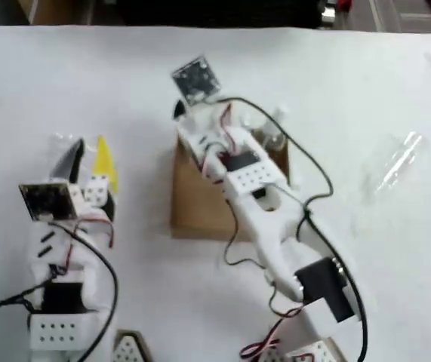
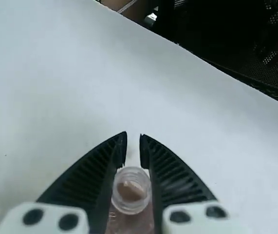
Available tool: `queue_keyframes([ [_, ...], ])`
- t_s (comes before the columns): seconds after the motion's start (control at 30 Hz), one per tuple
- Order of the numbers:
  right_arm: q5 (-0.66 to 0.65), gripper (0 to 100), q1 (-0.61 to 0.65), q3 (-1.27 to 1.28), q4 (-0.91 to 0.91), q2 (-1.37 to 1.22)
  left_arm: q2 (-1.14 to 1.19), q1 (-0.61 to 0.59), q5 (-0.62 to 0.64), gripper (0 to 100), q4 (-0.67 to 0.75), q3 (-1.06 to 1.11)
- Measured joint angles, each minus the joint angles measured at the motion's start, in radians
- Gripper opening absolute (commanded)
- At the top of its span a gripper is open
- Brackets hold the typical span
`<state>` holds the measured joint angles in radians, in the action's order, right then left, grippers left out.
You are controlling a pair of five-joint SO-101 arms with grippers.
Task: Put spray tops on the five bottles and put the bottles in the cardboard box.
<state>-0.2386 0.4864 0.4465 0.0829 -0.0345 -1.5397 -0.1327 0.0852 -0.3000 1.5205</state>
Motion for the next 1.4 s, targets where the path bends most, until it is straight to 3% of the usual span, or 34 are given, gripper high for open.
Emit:
queue_keyframes([
  [0.1,-0.011,4.3,0.011,0.002,-0.003,0.0,0.0,0.0,0.0,11,0.0,0.0],
  [0.27,-0.014,17.6,0.009,0.002,-0.003,0.0,0.0,0.0,0.0,11,0.0,0.0],
  [0.77,-0.014,17.6,0.023,0.035,0.023,0.066,0.0,0.0,0.0,11,0.0,0.0],
  [1.1,-0.014,17.6,0.003,0.034,0.433,0.66,0.0,0.0,0.0,11,0.0,0.0],
  [1.27,-0.014,17.6,-0.118,0.034,0.698,0.939,0.0,0.008,0.0,11,0.0,0.0],
  [1.4,-0.014,17.6,-0.292,0.046,0.879,1.157,0.0,0.064,0.0,10,0.0,0.021],
])
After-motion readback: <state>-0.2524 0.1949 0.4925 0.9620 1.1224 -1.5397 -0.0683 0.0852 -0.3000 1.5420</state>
